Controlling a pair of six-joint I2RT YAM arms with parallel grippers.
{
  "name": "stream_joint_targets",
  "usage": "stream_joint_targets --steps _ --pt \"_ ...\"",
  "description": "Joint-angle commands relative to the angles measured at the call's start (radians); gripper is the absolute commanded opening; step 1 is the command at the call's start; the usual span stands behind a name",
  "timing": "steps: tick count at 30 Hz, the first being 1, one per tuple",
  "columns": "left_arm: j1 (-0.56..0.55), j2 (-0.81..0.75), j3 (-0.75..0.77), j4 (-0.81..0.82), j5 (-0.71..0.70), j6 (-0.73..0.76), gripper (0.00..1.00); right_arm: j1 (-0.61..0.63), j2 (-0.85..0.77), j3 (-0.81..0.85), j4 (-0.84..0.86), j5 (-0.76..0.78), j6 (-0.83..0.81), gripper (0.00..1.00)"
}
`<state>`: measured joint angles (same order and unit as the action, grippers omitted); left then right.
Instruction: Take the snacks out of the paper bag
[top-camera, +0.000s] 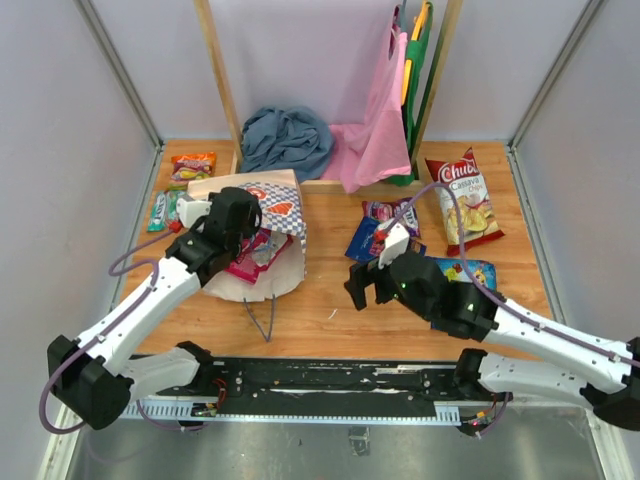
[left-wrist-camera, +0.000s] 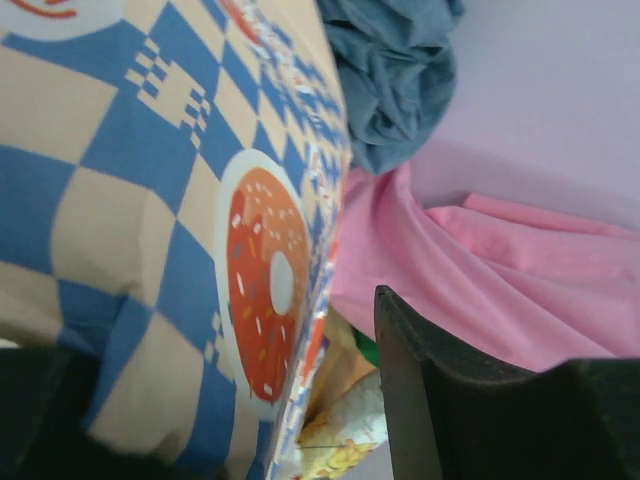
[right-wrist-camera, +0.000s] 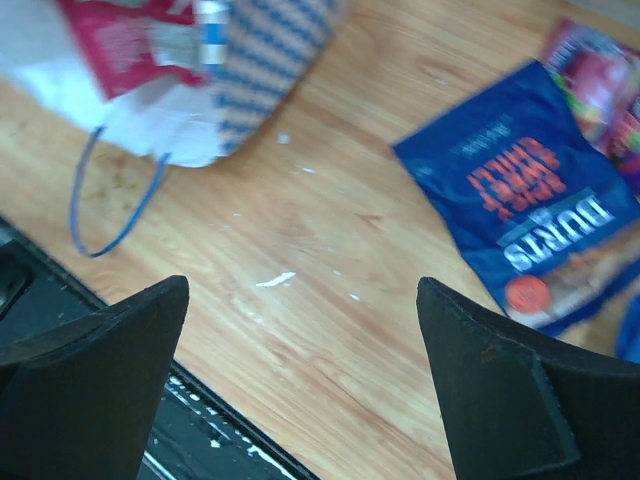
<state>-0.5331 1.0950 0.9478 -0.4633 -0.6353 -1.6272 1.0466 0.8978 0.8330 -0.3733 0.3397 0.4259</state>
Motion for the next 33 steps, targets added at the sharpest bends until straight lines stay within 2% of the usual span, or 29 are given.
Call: stream_joint_targets --steps 1,4,7,10,13,17,24,29,33 --pt "0.007 0.013 0.093 0.028 -0.038 0.064 0.47 0.199 0.039 -0.029 0.258 0.087 -0.161 0.99" --pt "0.012 0.03 0.148 0.002 -0.052 0.092 0.48 0.356 0.194 0.013 0.372 0.174 -0.366 0.99" --pt "0.052 0.037 0.177 -0.017 -0.004 0.119 0.54 0.381 0.383 0.096 0.414 0.146 -0.509 0.98" --pt "0.172 0.038 0.168 -0.015 0.142 0.157 0.61 0.381 0.526 0.159 0.473 0.084 -0.615 0.98" --pt "0.262 0.036 0.144 0.033 0.276 0.217 0.62 0.393 0.603 0.161 0.615 -0.021 -0.746 0.98" --pt "0.324 0.063 0.155 0.031 0.372 0.256 0.63 0.437 0.677 0.15 0.799 -0.103 -0.954 0.98" --pt "0.345 0.088 0.161 0.039 0.447 0.253 0.64 0.445 0.825 0.21 0.867 -0.201 -1.154 0.98" --pt "0.346 0.08 0.165 0.047 0.479 0.246 0.53 0.473 0.89 0.212 0.969 -0.177 -1.225 0.99" --pt "0.346 0.052 0.172 0.029 0.475 0.23 0.35 0.48 0.947 0.218 1.076 -0.142 -1.26 0.99"
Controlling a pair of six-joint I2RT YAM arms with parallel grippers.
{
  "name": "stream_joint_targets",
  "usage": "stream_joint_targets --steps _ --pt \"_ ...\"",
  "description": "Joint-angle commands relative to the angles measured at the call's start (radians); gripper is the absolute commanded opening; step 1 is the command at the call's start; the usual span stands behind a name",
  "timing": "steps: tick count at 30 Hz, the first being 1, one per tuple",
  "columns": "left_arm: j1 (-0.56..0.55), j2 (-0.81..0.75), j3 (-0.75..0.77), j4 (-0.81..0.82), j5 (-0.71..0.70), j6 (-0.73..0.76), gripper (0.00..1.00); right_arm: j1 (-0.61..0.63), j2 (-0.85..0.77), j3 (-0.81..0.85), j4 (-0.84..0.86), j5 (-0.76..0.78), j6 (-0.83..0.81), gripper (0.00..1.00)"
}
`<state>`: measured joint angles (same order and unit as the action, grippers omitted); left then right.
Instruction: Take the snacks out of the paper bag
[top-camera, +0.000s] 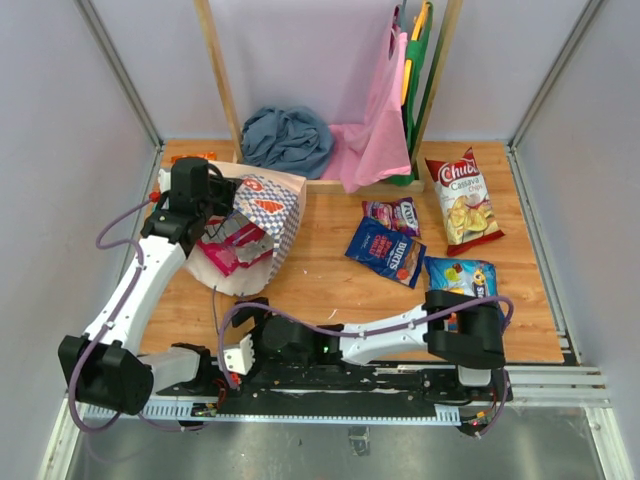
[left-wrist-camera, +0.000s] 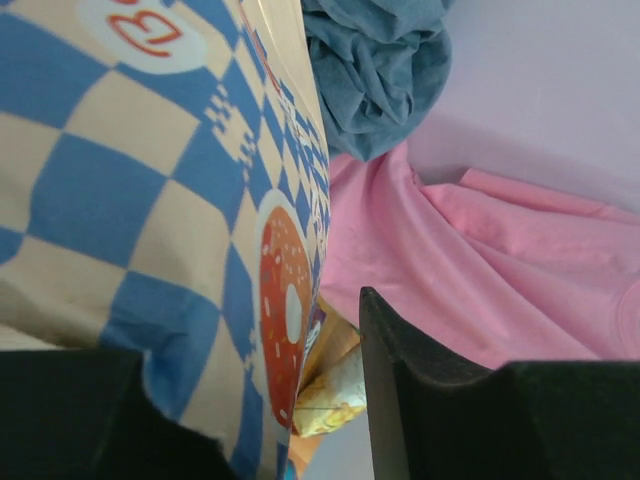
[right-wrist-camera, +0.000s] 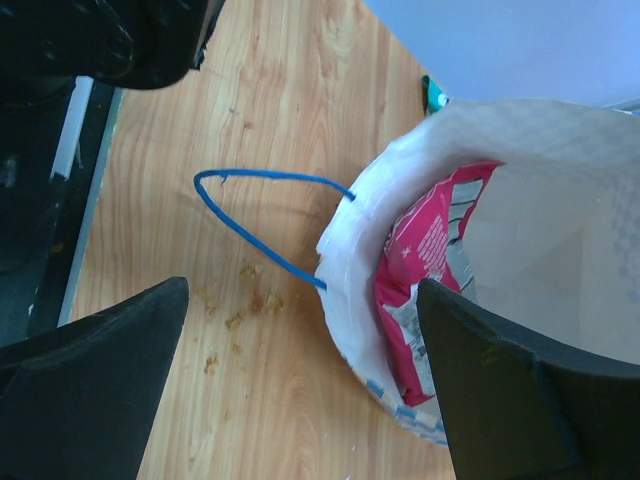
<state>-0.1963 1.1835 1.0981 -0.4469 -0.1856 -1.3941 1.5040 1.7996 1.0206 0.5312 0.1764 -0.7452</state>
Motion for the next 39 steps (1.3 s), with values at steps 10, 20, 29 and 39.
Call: stream_joint_targets --steps 10,20,29,39 --pt "0.009 -0.04 0.051 -0.024 0.076 -0.011 0.17 -0.022 0.277 0.104 0.55 0.107 -0.28 0.98" --pt "0.009 -0.035 0.015 -0.018 0.106 -0.026 0.17 -0.196 0.209 0.148 0.347 -0.058 -0.039 0.9" --pt "0.009 -0.039 0.009 -0.024 0.1 -0.056 0.18 -0.24 0.262 0.314 0.034 -0.13 0.102 0.84" --pt "0.009 -0.041 0.009 -0.017 0.109 -0.062 0.18 -0.212 0.3 0.337 -0.017 -0.191 0.171 0.88"
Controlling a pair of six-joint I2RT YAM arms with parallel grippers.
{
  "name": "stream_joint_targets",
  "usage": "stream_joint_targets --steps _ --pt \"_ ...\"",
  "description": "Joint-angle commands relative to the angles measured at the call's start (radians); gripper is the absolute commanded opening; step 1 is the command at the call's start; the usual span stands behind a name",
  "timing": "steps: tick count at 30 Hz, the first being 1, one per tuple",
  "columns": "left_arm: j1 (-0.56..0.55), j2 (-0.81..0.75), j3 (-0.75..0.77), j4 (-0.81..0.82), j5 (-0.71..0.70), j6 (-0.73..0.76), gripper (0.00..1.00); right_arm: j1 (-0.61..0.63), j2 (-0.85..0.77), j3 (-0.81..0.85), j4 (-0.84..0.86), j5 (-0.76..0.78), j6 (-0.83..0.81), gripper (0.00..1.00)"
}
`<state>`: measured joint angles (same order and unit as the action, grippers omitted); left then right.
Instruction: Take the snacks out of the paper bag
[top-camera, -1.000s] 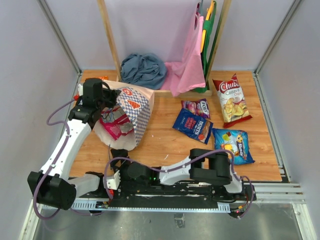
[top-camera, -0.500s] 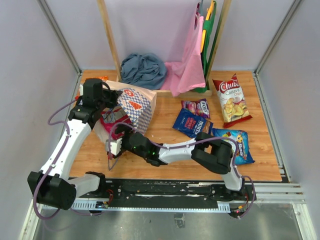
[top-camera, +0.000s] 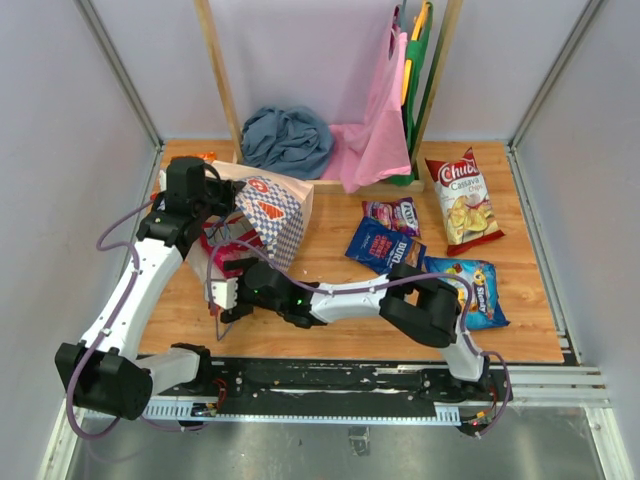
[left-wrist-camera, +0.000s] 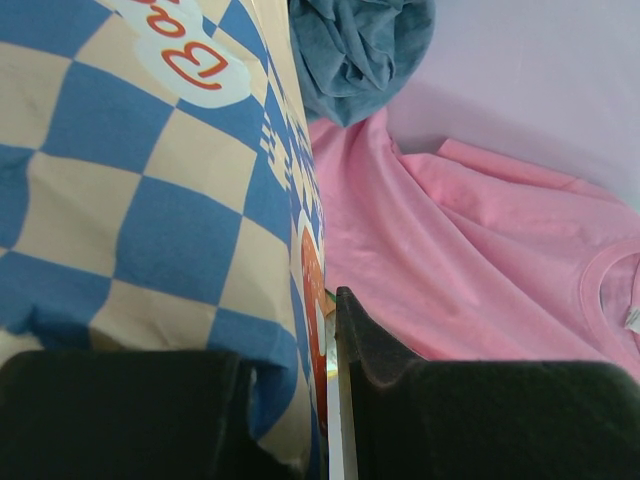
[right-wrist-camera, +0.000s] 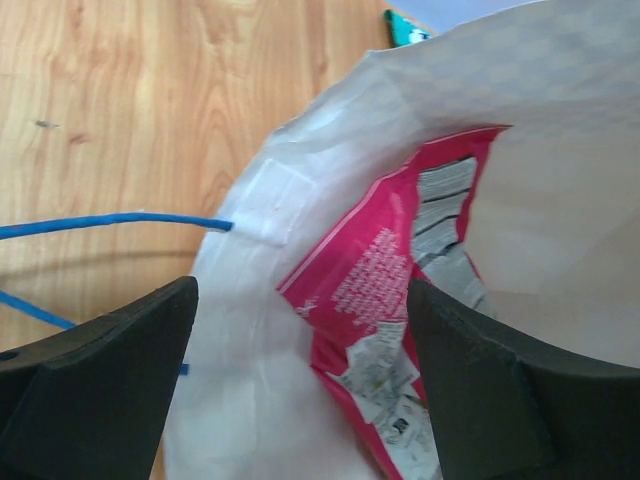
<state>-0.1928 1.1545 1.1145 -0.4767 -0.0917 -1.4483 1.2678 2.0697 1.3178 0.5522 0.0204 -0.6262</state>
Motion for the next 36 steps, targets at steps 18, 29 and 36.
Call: stream_joint_targets --steps 18,29,36 --pt "0.005 -0.009 -0.023 0.027 0.036 -0.012 0.18 0.007 0.197 0.18 0.062 0.279 -0.028 0.78" --pt "0.005 -0.007 -0.024 0.029 0.025 -0.012 0.18 0.004 0.18 0.17 0.07 0.325 -0.003 0.2" --pt "0.006 -0.004 -0.023 0.026 -0.004 -0.012 0.18 0.016 0.082 0.115 0.055 0.296 0.056 0.01"
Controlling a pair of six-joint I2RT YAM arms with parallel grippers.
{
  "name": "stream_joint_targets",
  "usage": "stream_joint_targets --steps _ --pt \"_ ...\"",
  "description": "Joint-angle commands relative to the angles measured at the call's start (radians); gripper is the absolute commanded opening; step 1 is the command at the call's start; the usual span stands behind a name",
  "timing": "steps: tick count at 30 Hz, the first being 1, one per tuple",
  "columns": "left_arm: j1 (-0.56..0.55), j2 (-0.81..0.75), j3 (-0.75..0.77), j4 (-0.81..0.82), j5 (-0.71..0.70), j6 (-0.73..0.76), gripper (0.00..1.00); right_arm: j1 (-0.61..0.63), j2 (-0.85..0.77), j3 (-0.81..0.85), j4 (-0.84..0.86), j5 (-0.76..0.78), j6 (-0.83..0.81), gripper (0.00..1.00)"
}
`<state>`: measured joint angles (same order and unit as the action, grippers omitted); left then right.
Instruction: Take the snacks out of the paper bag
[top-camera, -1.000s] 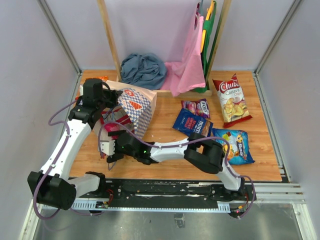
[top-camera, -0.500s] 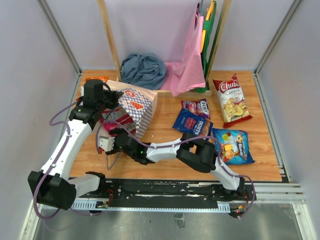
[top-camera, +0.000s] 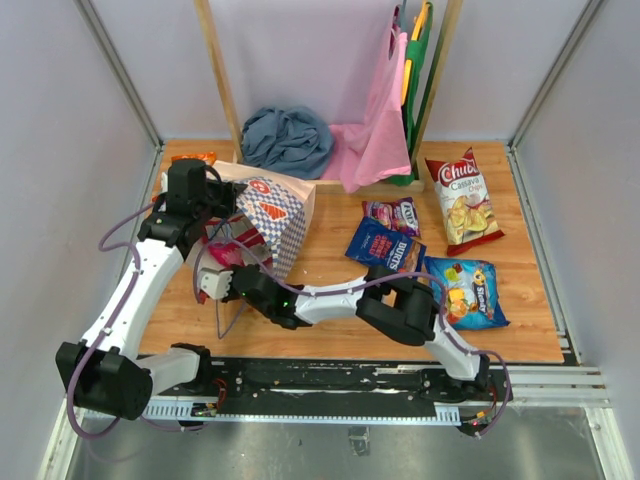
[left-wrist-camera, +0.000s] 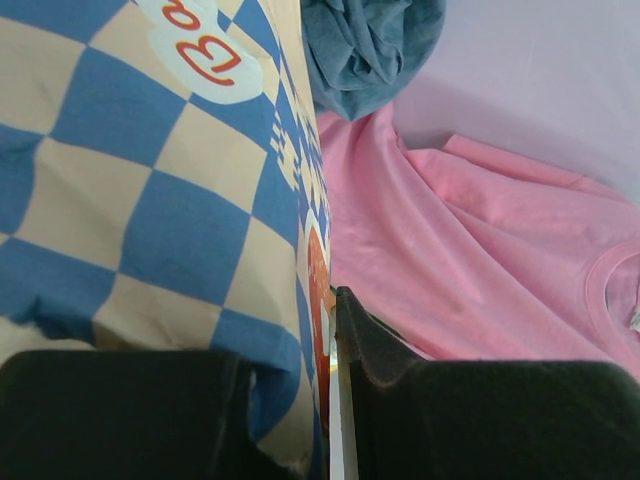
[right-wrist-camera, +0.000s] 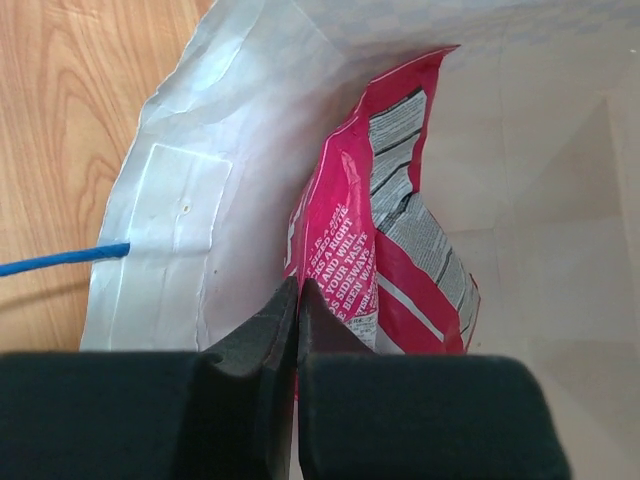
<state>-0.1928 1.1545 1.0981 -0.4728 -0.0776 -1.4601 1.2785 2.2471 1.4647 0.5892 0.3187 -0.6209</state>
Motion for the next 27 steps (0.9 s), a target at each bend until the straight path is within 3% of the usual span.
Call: stream_joint_targets --steps 1,8,14,23,27 --pt "0.006 -0.002 -0.002 0.019 -0.021 0.0 0.18 0.011 -0.117 -0.052 0.02 -0.013 0.055 0.01" --pt "0.007 0.007 0.015 0.025 -0.04 -0.012 0.21 0.079 -0.343 -0.277 0.059 -0.153 0.171 0.01" --pt "0.009 0.013 0.009 0.027 -0.054 -0.008 0.21 0.231 -0.56 -0.453 0.064 -0.105 0.148 0.01" --pt "0.011 0.019 0.032 0.014 -0.066 0.002 0.21 0.398 -0.932 -0.553 -0.19 -0.022 0.12 0.01" --pt "0.015 0.014 0.036 0.012 -0.09 0.011 0.21 0.48 -1.131 -0.566 -0.302 0.088 0.11 0.01"
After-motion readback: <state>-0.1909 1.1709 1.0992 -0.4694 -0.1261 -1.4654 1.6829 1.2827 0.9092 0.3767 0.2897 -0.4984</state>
